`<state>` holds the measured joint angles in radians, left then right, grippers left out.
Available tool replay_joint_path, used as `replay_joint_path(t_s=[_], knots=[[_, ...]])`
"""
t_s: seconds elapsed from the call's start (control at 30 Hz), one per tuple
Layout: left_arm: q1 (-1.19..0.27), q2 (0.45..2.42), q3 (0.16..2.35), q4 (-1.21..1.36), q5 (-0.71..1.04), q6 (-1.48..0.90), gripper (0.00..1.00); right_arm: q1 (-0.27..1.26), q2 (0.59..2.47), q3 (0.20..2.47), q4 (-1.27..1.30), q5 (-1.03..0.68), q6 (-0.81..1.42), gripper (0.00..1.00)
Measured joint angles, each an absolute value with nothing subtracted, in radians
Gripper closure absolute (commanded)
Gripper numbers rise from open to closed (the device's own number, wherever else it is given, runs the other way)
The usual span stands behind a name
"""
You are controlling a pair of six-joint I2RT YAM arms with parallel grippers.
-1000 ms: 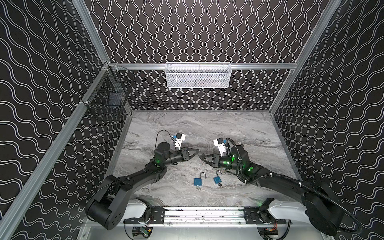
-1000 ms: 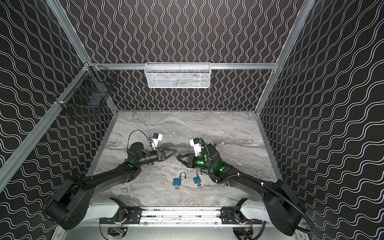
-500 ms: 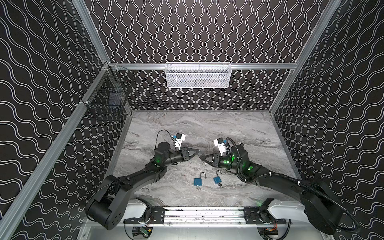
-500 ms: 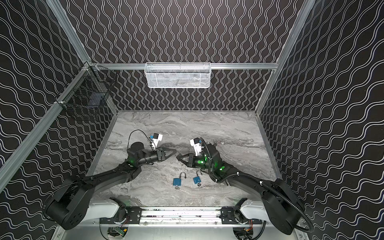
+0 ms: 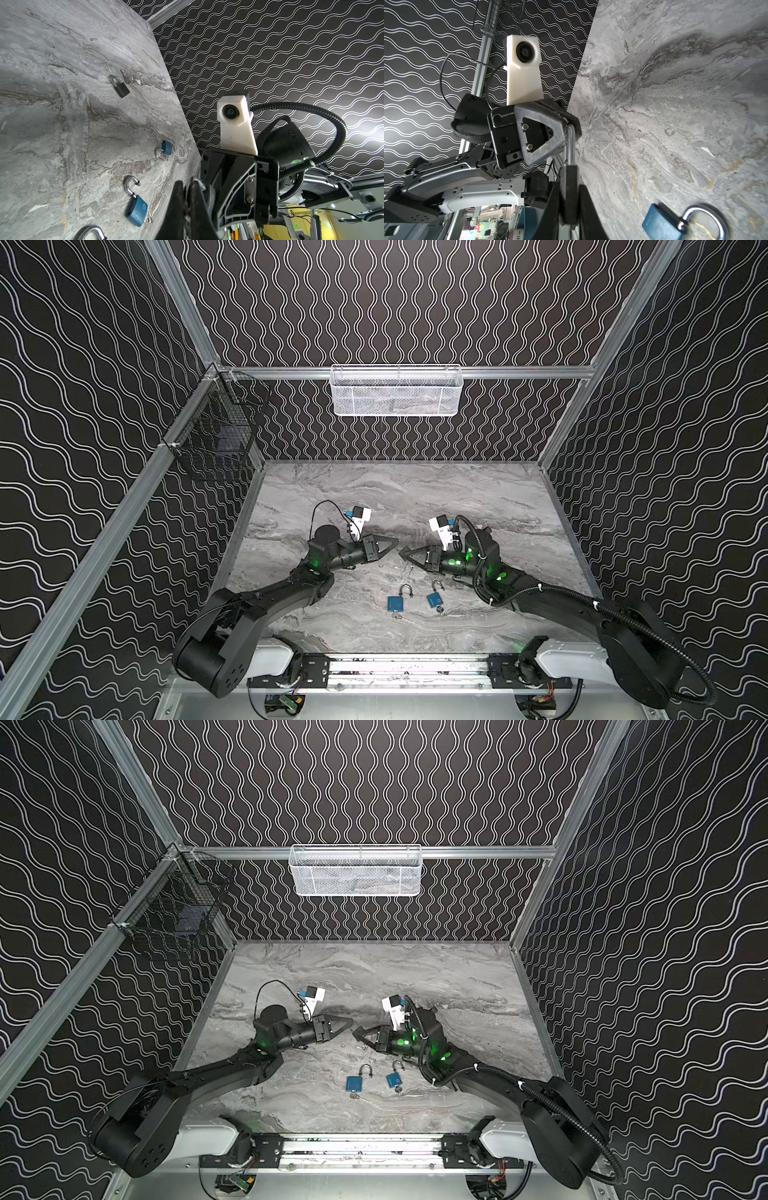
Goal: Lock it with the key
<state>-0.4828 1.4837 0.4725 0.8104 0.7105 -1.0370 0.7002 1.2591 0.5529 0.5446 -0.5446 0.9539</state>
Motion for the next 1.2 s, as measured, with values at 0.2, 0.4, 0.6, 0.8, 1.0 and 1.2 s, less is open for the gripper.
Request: replay_joint_path(t_s=[0.2, 0.4, 0.6, 0.8, 1.0, 1.2], knots=[[-0.484, 1.481, 0.473, 0.810, 0.710, -1.037, 1.00, 0.693, 1.273, 0.549, 0.580, -0.566, 0.974, 1.00], [-0.489, 1.479, 0.474, 0.808, 0.708, -1.037, 1.00, 0.690, 1.281, 0.551, 0.590, -0.574, 0.980, 1.00], [-0.503, 1.478, 0.474, 0.802, 0.678, -1.037, 1.00, 0.686, 1.302, 0.557, 0.606, -0.585, 0.987, 1.00], [-0.515, 1.465, 0.472, 0.799, 0.645, -1.037, 1.00, 0.677, 1.327, 0.567, 0.639, -0.597, 1.014, 1.00], [-0.525, 1.451, 0.463, 0.800, 0.613, -1.037, 1.00, 0.653, 1.336, 0.575, 0.646, -0.623, 1.021, 1.00], [-0.535, 1.442, 0.459, 0.817, 0.570, -1.037, 1.00, 0.626, 1.370, 0.620, 0.640, -0.667, 1.013, 1.00]])
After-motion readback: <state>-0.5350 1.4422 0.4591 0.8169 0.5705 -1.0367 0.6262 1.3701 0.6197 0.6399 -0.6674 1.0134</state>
